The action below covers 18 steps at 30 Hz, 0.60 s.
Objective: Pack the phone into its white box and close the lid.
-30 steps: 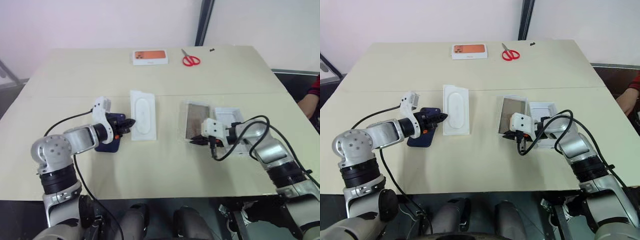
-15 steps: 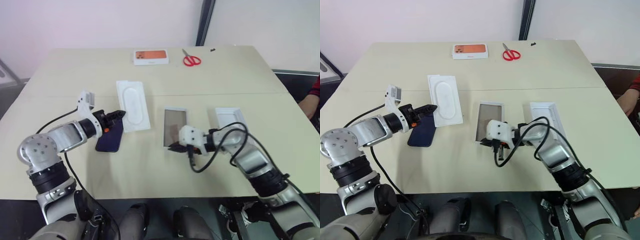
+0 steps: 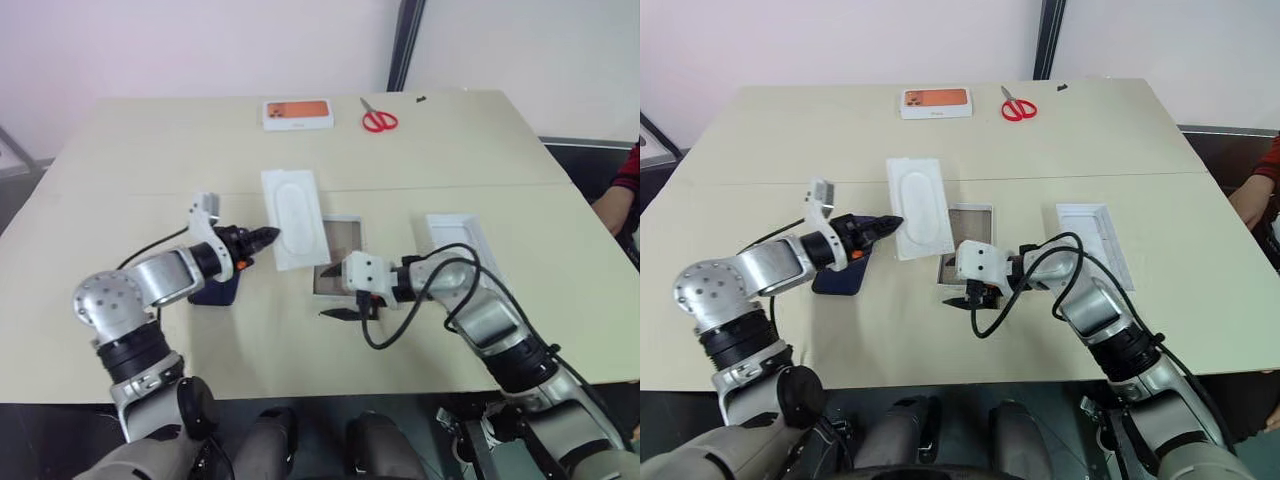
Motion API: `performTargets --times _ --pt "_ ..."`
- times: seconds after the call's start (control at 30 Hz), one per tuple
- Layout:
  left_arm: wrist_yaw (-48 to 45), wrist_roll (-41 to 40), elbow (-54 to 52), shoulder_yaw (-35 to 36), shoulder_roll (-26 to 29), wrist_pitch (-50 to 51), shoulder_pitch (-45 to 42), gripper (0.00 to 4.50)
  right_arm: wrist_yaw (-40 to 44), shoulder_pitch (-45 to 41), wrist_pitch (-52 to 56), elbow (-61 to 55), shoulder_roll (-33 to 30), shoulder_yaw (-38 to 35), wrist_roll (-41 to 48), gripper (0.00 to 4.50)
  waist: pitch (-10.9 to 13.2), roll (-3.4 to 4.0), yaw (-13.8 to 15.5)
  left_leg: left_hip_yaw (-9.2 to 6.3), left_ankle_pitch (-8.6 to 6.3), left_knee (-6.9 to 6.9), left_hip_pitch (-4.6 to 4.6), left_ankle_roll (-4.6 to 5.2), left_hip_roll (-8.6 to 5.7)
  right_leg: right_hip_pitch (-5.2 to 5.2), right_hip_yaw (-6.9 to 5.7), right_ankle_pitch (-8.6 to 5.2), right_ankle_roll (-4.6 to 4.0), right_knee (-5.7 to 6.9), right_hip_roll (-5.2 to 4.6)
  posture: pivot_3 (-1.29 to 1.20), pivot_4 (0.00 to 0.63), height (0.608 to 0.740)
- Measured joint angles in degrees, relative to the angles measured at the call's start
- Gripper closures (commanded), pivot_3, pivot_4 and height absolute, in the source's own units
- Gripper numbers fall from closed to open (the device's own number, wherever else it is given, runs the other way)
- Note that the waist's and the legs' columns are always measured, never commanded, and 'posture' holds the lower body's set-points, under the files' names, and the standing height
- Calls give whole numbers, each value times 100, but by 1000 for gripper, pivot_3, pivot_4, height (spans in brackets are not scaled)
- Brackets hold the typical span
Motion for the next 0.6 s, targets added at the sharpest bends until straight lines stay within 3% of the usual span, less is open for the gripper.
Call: performTargets --times 0.23,0.57,0.6 --pt "298 286 446 -335 -345 16 -387 4500 125 173 344 -310 -664 -656 409 1174 0 0 -12 1 0 -2 0 1 0 0 1 0 0 0 0 0 150 740" --pt "104 843 564 -1151 -211 123 -449 4500 -206 227 368 -233 -759 -891 423 1174 0 0 -22 2 0 -4 0 0 0 -3 3 0 0 2 1 0 150 740" --pt "67 890 564 -1152 -202 127 -449 4198 -225 227 362 -213 -764 -909 420 1135 0 0 -20 2 0 -4 0 0 0 -3 3 0 0 2 1 0 150 740"
